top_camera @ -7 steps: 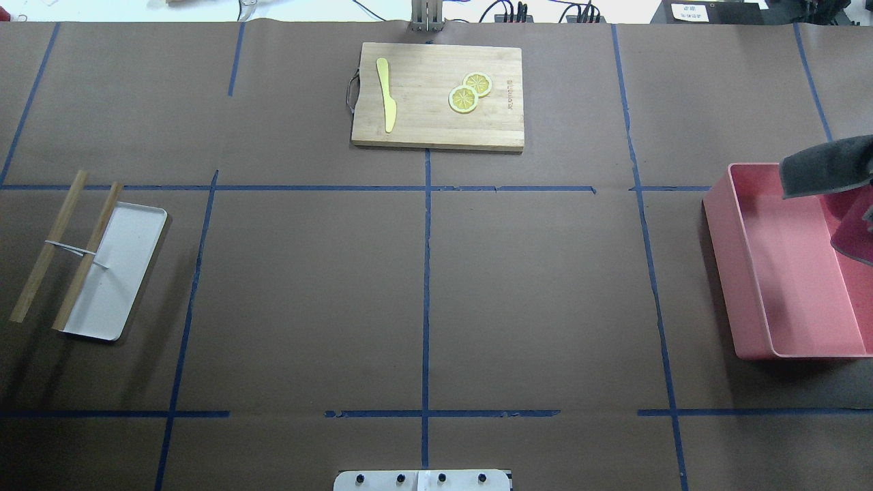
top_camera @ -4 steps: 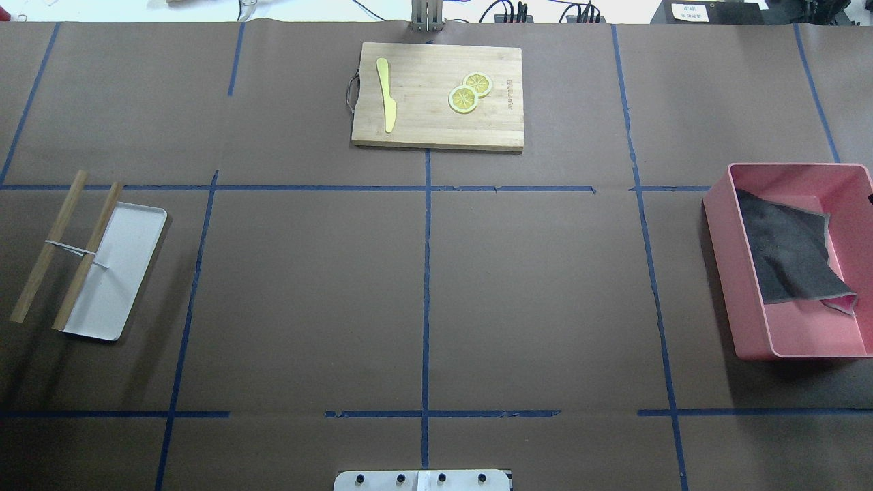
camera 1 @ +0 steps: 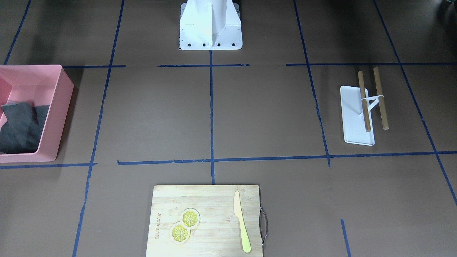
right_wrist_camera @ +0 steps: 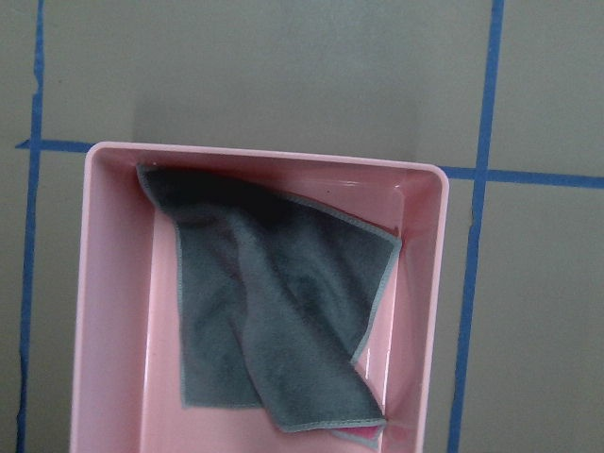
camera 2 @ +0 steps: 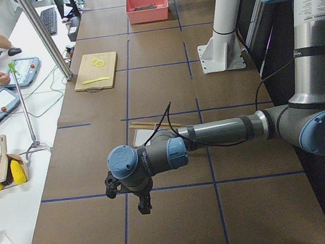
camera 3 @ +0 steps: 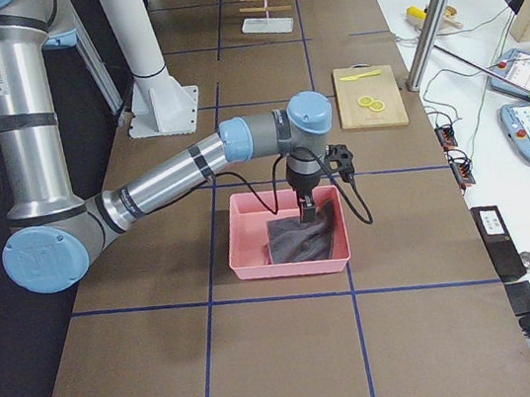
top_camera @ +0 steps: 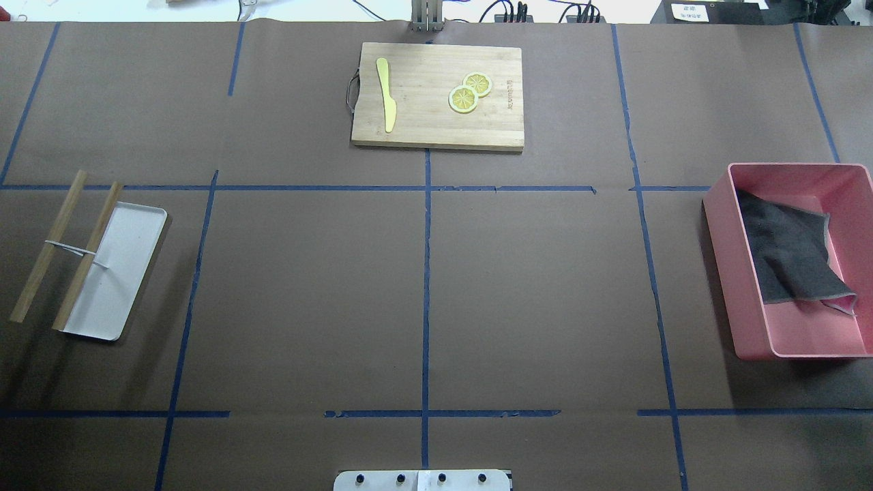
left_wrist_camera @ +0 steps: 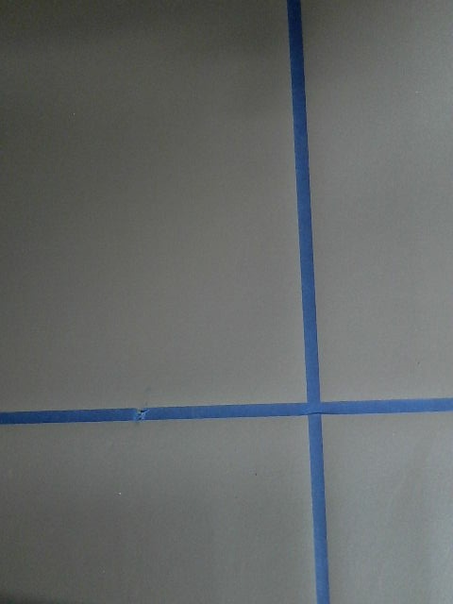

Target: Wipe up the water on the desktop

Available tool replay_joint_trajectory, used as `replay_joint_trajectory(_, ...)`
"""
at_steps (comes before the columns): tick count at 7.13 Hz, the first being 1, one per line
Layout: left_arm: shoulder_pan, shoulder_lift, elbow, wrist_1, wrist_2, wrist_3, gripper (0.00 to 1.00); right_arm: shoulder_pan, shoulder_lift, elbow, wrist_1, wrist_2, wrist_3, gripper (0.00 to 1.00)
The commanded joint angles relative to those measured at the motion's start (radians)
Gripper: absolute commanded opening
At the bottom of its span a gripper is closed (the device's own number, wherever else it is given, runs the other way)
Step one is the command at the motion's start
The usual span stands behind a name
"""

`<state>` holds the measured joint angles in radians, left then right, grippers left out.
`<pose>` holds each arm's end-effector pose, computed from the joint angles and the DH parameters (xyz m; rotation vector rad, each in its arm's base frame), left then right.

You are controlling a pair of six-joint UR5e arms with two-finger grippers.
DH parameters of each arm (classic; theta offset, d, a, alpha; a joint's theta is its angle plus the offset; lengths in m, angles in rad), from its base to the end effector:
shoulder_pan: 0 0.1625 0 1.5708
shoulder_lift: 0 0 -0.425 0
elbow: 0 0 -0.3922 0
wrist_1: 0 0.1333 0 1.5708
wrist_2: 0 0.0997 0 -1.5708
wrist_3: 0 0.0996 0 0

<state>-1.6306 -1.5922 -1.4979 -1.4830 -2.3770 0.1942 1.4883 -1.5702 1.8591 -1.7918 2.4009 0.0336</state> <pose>-0.0906 -0.4854 0.6897 -0.0287 0.8151 0.0707 0.0200 -0.4835 0.5361 0.0157 -0.8323 -0.0742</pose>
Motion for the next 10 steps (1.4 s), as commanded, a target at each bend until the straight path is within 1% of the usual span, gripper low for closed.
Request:
replay_joint_trajectory(1, 0.000, 0.006, 0.011, -0.026, 0.002, -0.010, 1.00, 0.076, -0.004, -0.199, 0.123, 0.034, -0.139, 1.00)
replay_joint_trajectory(2, 0.000, 0.008, 0.005, -0.028, 0.001, -0.024, 1.00, 0.076, 0.002, -0.218, 0.126, 0.027, -0.142, 1.00)
replay_joint_trajectory(4, 0.000, 0.049, -0.034, -0.030, -0.001, -0.027, 1.00, 0.076, -0.008, -0.225, 0.126, 0.020, -0.136, 1.00)
replay_joint_trajectory(7, 0.000, 0.049, -0.035, -0.028, -0.002, -0.027, 1.00, 0.078, -0.014, -0.253, 0.130, 0.014, -0.133, 1.00)
replay_joint_trajectory(8, 0.000, 0.048, -0.033, -0.028, -0.002, -0.025, 1.00, 0.104, -0.019, -0.267, 0.155, 0.014, -0.132, 1.00)
replay_joint_trajectory(10, 0.000, 0.048, -0.033, -0.028, -0.002, -0.025, 1.00, 0.182, -0.008, -0.300, 0.157, 0.015, -0.130, 1.00)
